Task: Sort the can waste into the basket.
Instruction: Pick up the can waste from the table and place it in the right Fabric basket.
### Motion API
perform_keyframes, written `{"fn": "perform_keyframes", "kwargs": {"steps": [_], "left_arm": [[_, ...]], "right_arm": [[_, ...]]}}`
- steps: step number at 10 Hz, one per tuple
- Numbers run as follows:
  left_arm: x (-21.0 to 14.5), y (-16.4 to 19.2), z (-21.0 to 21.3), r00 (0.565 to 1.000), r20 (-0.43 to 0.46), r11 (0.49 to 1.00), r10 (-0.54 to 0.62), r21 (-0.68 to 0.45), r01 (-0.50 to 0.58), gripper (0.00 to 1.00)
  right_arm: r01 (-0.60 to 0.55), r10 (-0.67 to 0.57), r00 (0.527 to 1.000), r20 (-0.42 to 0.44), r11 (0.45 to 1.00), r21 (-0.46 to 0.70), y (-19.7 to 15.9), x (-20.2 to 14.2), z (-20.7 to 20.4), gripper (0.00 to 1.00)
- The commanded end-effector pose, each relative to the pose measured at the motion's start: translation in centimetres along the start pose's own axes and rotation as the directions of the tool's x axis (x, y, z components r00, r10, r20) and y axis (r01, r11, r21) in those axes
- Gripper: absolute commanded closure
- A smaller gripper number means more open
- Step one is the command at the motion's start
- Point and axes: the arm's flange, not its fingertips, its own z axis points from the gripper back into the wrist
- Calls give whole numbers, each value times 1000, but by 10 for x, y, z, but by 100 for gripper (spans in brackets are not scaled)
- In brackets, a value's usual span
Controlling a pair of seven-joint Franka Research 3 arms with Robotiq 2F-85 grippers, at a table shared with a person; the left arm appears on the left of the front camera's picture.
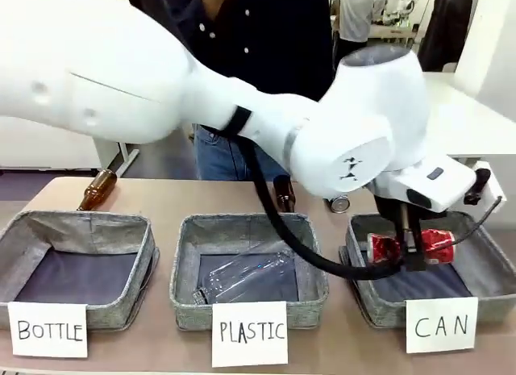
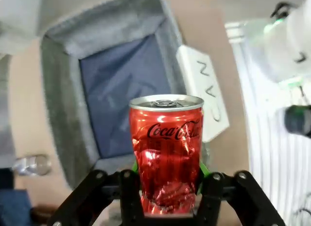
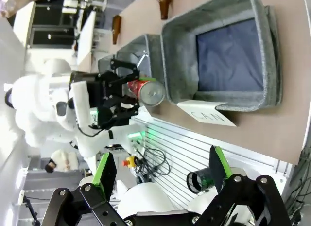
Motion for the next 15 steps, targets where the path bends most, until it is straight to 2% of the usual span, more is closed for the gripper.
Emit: {"fn": "perform_keyframes", "kwargs": {"steps": [1, 2, 3, 4, 5, 10, 11, 12, 13, 14, 15], "left_arm": [[29, 16, 12, 999, -4, 999, 36, 17, -36, 66], [29, 20, 10, 999, -11, 999, 40, 3, -40, 66], [28, 20, 8, 999, -15, 999, 39, -2, -39, 57], [28, 21, 10, 999, -27, 1000, 31, -4, -31, 7], [27, 21, 11, 999, -35, 999, 33, -2, -33, 0], [18, 20, 16, 997, -45, 998, 66, -10, -67, 0], [12, 21, 20, 989, -85, 991, 121, -40, -125, 0], [-1, 17, 34, 971, -166, 974, 170, -121, -191, 0], [-29, 13, 59, 944, -237, 929, 232, -234, -287, 0], [-72, 15, 94, 902, -253, 888, 349, -219, -405, 0], [-110, 17, 127, 866, -230, 842, 444, -224, -491, 0]], "right_arm": [[5, -5, 1000, 2, 1000, 5, 0, -3, 3, 0], [5, -5, 1000, 2, 1000, 5, 0, -3, 3, 0], [5, -5, 1000, 2, 1000, 5, 0, -3, 3, 0], [5, -5, 1000, 2, 1000, 5, 0, -3, 3, 0], [5, -5, 1000, 2, 1000, 5, 0, -3, 3, 0], [5, -5, 1000, 2, 1000, 5, 0, -3, 3, 0], [5, -5, 1000, 2, 1000, 5, 0, -3, 3, 0], [0, 0, 1000, 4, 1000, 1, 0, -1, 1, 0], [-1, 1, 1000, -9, 1000, -26, 11, 11, -11, 0], [-45, 45, 998, -41, 999, -13, 29, 31, -31, 0], [-88, 89, 994, -61, 996, 21, 48, 48, -53, 0]]}}
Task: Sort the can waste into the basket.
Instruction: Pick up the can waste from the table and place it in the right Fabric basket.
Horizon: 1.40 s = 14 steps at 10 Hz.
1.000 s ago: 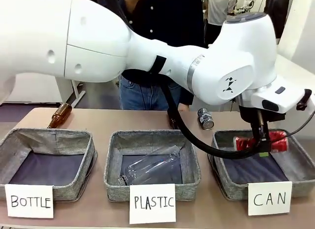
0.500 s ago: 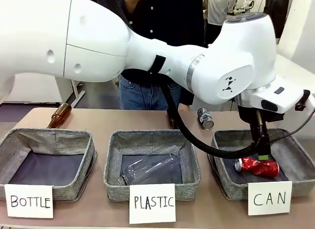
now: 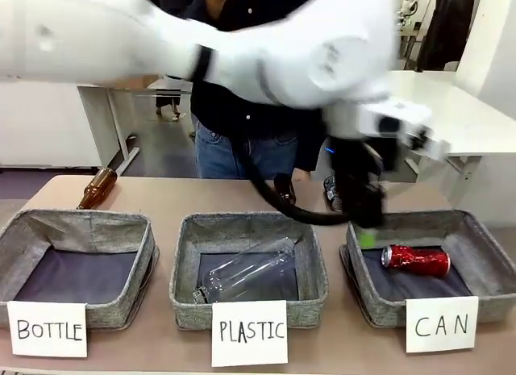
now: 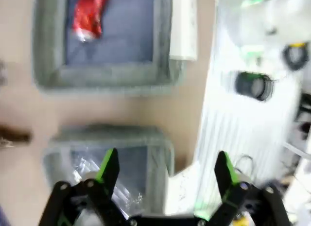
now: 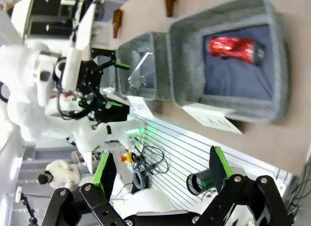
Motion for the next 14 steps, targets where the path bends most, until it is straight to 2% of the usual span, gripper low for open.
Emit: {"fn": "perform_keyframes", "kwargs": {"steps": [1, 2, 3, 4, 6, 8, 9, 11, 12, 13, 14], "left_arm": [[-101, 4, 53, 976, 119, 982, 181, -76, -173, 0], [-149, 5, 68, 951, 168, 963, 261, -114, -245, 0], [-194, 9, 84, 905, 243, 936, 348, -136, -324, 0], [-234, 13, 97, 856, 295, 904, 424, -203, -377, 0], [-315, 23, 124, 715, 414, 824, 564, -338, -455, 0], [-405, 36, 154, 475, 526, 709, 705, -516, -480, 0], [-449, 44, 165, 350, 540, 643, 765, -617, -454, 0], [-513, 69, 170, 216, 541, 582, 813, -754, -305, 0], [-533, 84, 160, 150, 494, 517, 856, -815, -261, 0], [-510, 53, 175, 276, 527, 595, 803, -699, -396, 0], [-510, 53, 175, 276, 527, 595, 803, -699, -396, 0]], "right_arm": [[-78, 81, 996, -43, 994, 81, 39, 43, -44, 0], [-111, 121, 988, -98, 988, 107, 62, 60, -68, 0], [-134, 150, 978, -144, 984, 118, 87, 76, -99, 0], [-153, 178, 967, -183, 978, 142, 110, 83, -123, 0], [-163, 199, 959, -200, 970, 181, 152, 89, -169, 0], [-150, 195, 958, -212, 966, 211, 178, 88, -203, 0], [-133, 176, 962, -210, 970, 204, 185, 90, -220, 0], [-92, 141, 969, -203, 968, 233, 185, 95, -227, 0], [-149, 196, 954, -227, 967, 209, 184, 86, -222, 0], [-149, 196, 954, -227, 967, 209, 184, 86, -222, 0], [-149, 196, 954, -227, 967, 209, 184, 86, -222, 0]]}}
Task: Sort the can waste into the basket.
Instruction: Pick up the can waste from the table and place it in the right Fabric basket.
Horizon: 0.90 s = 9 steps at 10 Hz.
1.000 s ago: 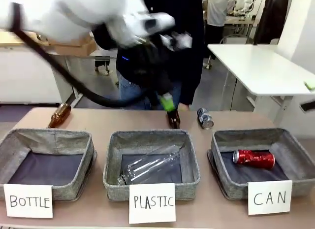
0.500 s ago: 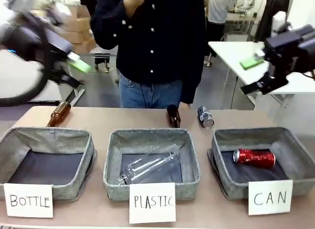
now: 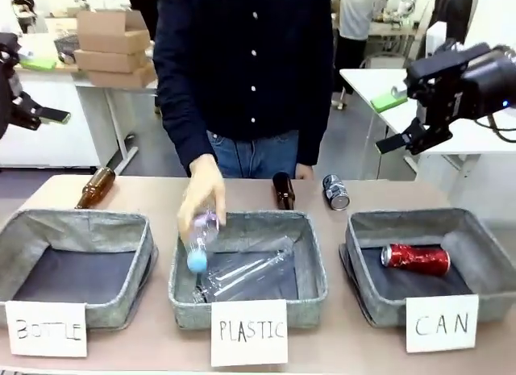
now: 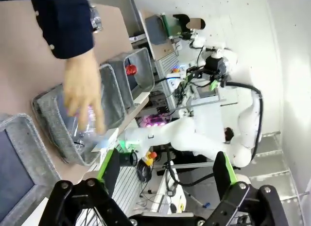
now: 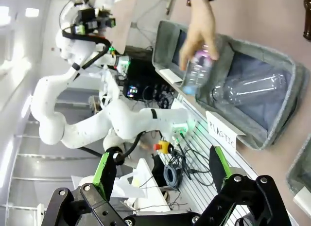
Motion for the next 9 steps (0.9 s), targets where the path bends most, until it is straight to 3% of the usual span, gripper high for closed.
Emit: {"fn": "perform_keyframes", "kwargs": {"steps": [1, 9], "left_arm": [[-3, -20, -17, 998, -42, 997, -48, 58, 50, 0], [-3, -20, -17, 998, -42, 997, -48, 58, 50, 0]], "right_arm": [[-11, 11, 1000, -9, 1000, -4, 1, -2, 1, 0], [-11, 11, 1000, -9, 1000, -4, 1, -2, 1, 0]]}}
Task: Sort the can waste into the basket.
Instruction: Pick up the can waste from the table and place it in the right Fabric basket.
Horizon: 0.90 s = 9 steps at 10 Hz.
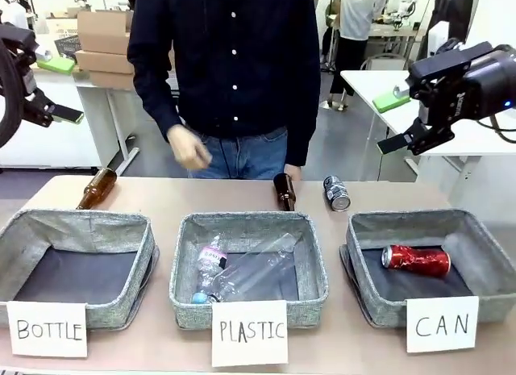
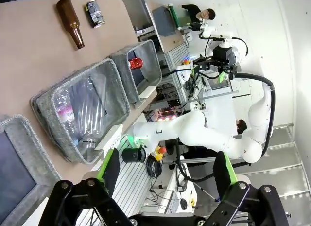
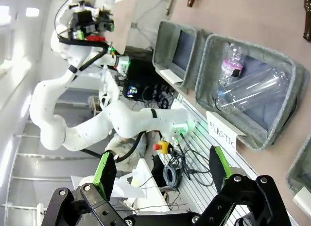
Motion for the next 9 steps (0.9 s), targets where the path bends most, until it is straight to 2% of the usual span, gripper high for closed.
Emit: {"fn": "perform_keyframes", "kwargs": {"steps": [1, 3, 4, 5, 6, 7, 8, 9], "left_arm": [[-2, 0, 1, 1000, -8, 1000, -7, 13, 7, 0], [-2, 0, 1, 1000, -8, 1000, -7, 13, 7, 0], [-2, 0, 1, 1000, -8, 1000, -7, 13, 7, 0], [-2, 0, 1, 1000, -8, 1000, -7, 13, 7, 0], [-2, 0, 1, 1000, -8, 1000, -7, 13, 7, 0], [-2, 0, 1, 1000, -8, 1000, -7, 13, 7, 0], [-2, 0, 1, 1000, -8, 1000, -7, 13, 7, 0], [-2, 0, 1, 1000, -8, 1000, -7, 13, 7, 0]], "right_arm": [[-8, 8, 1000, -10, 1000, -4, 0, -2, 1, 0], [0, 0, 1000, 0, 1000, 0, 0, 0, 0, 0], [18, -6, 999, 36, 942, -334, 6, 16, -12, 0], [30, -14, 999, 34, 851, -524, 2, 44, -27, 0], [8, -7, 1000, 5, 749, -663, -8, 74, -40, 0], [-16, -18, 999, -36, 640, -768, -27, 107, -52, 0], [-31, -39, 997, -65, 571, -821, -44, 132, -63, 0], [-6, -33, 999, -25, 477, -879, -59, 150, -71, 0]]}}
